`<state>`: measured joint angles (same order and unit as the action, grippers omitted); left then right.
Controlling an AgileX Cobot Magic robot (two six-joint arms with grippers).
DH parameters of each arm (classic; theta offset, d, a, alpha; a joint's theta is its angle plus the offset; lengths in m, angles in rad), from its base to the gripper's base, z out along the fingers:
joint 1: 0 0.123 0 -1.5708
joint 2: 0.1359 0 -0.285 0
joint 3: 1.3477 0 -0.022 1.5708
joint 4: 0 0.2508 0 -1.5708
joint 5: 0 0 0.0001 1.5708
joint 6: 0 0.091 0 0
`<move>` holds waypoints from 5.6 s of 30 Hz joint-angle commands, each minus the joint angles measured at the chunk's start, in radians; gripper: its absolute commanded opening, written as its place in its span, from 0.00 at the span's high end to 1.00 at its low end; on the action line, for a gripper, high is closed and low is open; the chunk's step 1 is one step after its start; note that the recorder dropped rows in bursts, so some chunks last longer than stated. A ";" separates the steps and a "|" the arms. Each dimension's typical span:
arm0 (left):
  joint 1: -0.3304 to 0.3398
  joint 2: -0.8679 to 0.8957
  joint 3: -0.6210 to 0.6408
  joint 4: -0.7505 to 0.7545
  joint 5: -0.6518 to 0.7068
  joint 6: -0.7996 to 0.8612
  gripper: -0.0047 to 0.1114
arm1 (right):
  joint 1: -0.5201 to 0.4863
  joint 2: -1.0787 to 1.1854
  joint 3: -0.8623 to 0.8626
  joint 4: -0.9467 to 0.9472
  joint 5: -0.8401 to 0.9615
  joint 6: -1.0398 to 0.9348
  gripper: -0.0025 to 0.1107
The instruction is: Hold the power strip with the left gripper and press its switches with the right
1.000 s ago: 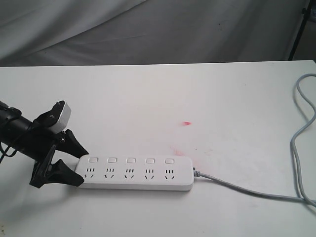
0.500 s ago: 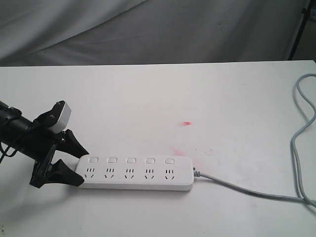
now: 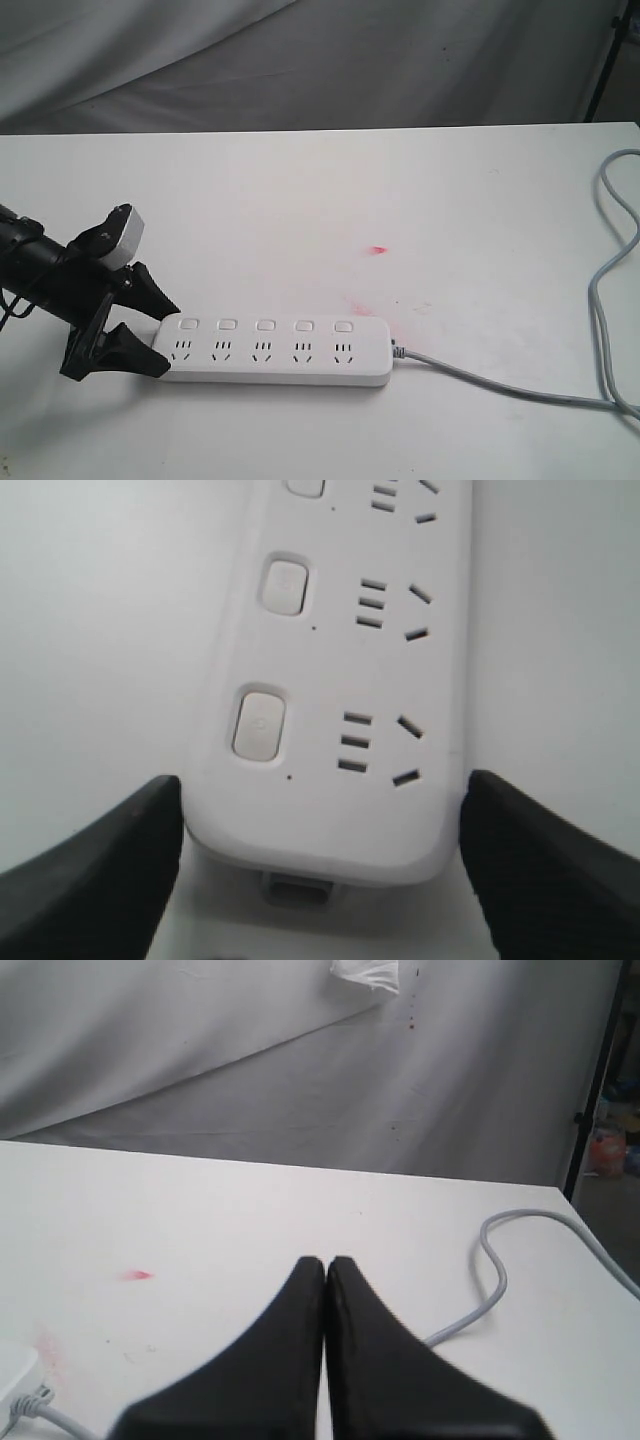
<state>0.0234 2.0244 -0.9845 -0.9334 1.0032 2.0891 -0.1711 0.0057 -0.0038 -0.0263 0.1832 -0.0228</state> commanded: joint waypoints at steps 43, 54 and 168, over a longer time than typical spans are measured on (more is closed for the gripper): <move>-0.005 0.001 -0.004 0.000 -0.010 0.006 0.76 | 0.001 -0.006 0.004 0.010 0.151 0.002 0.98; -0.005 0.001 -0.004 0.000 -0.010 0.006 0.76 | 0.001 -0.006 0.004 0.010 0.151 0.002 0.98; -0.005 -1.231 -0.004 -0.030 -0.013 -0.251 0.95 | 0.001 -0.006 0.004 0.010 0.151 0.002 0.98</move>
<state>0.0234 0.8881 -0.9827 -0.9554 0.9890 1.8499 -0.1691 0.0057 -0.0038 -0.0214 0.3343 -0.0228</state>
